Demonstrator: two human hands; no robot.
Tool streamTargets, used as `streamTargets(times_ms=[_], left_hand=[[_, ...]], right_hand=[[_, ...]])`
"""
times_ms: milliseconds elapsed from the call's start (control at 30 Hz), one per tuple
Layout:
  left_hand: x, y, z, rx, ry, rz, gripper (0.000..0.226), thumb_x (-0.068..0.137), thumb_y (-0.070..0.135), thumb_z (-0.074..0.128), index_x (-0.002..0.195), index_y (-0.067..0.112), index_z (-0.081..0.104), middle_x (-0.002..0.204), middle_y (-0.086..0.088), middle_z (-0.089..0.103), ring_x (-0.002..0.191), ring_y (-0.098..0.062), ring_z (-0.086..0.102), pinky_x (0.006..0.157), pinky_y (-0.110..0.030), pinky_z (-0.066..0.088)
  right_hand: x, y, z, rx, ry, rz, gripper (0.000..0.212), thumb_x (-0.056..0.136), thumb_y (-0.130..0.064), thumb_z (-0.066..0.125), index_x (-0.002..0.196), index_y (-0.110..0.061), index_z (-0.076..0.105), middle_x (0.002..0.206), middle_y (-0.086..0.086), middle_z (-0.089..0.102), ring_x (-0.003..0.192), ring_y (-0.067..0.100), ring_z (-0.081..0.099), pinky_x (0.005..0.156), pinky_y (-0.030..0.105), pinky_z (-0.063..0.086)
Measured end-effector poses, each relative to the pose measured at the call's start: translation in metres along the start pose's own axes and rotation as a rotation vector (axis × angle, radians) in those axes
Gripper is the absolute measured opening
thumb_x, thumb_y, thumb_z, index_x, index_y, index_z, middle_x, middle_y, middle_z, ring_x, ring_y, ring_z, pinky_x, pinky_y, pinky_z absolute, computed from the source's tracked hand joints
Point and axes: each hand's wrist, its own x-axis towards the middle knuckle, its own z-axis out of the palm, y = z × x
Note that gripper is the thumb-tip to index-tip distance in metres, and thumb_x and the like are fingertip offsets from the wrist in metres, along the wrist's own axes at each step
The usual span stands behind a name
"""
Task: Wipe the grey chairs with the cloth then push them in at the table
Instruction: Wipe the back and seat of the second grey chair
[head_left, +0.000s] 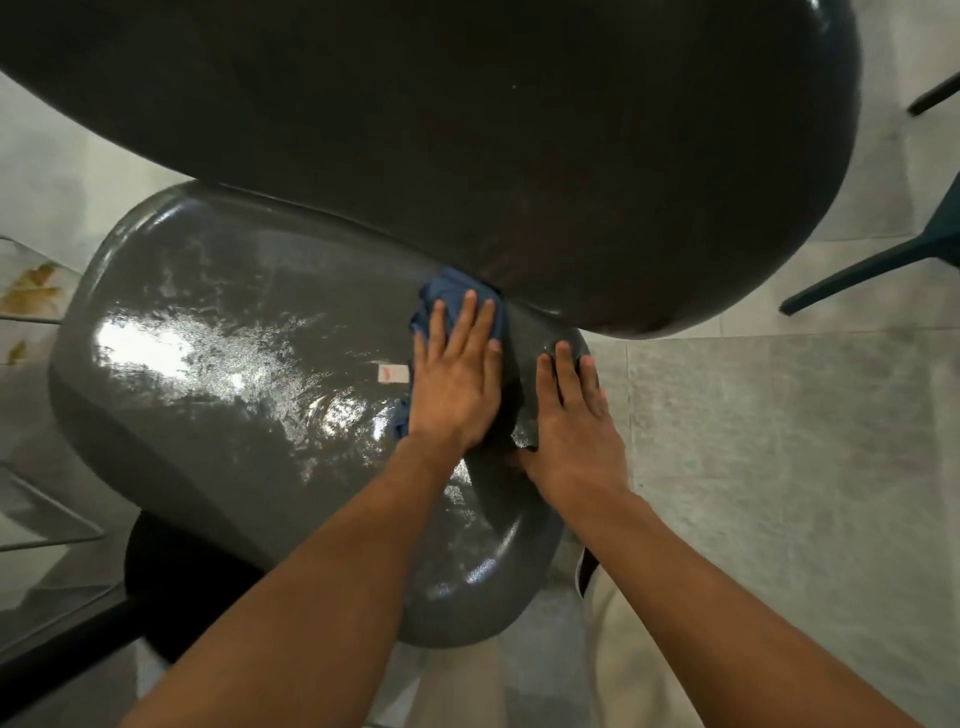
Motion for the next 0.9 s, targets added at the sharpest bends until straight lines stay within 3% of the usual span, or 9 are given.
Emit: streamTargets(times_ms=[200,367,433,567,667,800,900], left_hand=[[-0.064,-0.036,0.001,-0.016,-0.08,0.165,0.055,0.108,0.046,0.017,0.161,0.035,0.026,0.169,0.018,0.014,0.159,-0.015,-0.002,0.129,-0.046,0.004],[-0.096,-0.085,-0.013,0.166,-0.128,-0.082,0.054,0.104,0.056,0.004,0.157,0.055,-0.006,0.166,0.028,-0.015,0.156,-0.014,-0.02,0.128,-0.049,-0.001],[-0.087,-0.088,-0.018,0.203,-0.135,-0.168,0.055,0.104,0.057,0.001,0.157,0.051,-0.013,0.166,0.023,-0.022,0.155,-0.019,-0.023,0.128,-0.053,-0.002],[-0.044,-0.064,-0.014,0.179,-0.079,-0.215,0.058,0.109,0.048,0.013,0.163,0.035,-0.005,0.17,0.009,-0.017,0.156,-0.03,-0.018,0.126,-0.056,-0.001],[-0.017,-0.039,-0.01,0.159,-0.071,-0.179,0.058,0.11,0.045,0.016,0.164,0.033,-0.004,0.171,0.009,-0.014,0.157,-0.031,-0.018,0.126,-0.056,-0.004],[-0.015,-0.012,-0.004,0.134,-0.098,-0.006,0.057,0.111,0.045,0.019,0.164,0.033,0.002,0.172,0.01,-0.008,0.157,-0.03,-0.015,0.125,-0.055,-0.005],[-0.038,-0.01,0.002,0.121,-0.12,0.105,0.065,0.102,0.058,0.005,0.163,0.037,0.004,0.171,0.016,-0.005,0.157,-0.024,-0.016,0.125,-0.052,-0.006]], right_hand=[[0.002,0.002,0.003,0.0,-0.005,-0.011,0.115,0.091,-0.049,0.068,0.159,-0.013,-0.017,0.164,0.005,-0.031,0.152,0.029,-0.026,0.128,0.043,0.0],[0.002,0.005,-0.002,-0.036,-0.038,-0.035,0.116,0.09,-0.054,0.067,0.158,-0.013,-0.018,0.164,0.005,-0.03,0.152,0.029,-0.024,0.128,0.043,0.002],[0.003,0.008,-0.004,-0.044,-0.06,-0.055,0.116,0.091,-0.054,0.066,0.158,-0.014,-0.019,0.164,0.005,-0.031,0.152,0.029,-0.025,0.128,0.043,0.003],[0.006,0.01,-0.004,-0.075,-0.069,-0.076,0.115,0.092,-0.053,0.065,0.158,-0.012,-0.02,0.163,0.008,-0.033,0.151,0.032,-0.026,0.127,0.045,0.002],[0.009,0.008,-0.003,-0.094,-0.061,-0.069,0.116,0.091,-0.051,0.067,0.159,-0.011,-0.017,0.164,0.01,-0.029,0.152,0.034,-0.023,0.127,0.047,0.003],[0.009,0.006,-0.002,-0.113,-0.049,-0.048,0.117,0.089,-0.05,0.071,0.16,-0.011,-0.014,0.166,0.01,-0.025,0.153,0.034,-0.02,0.127,0.046,0.004],[0.011,0.001,-0.005,-0.16,-0.079,-0.027,0.12,0.087,-0.051,0.073,0.159,-0.01,-0.014,0.166,0.012,-0.025,0.153,0.035,-0.018,0.127,0.045,0.003]])
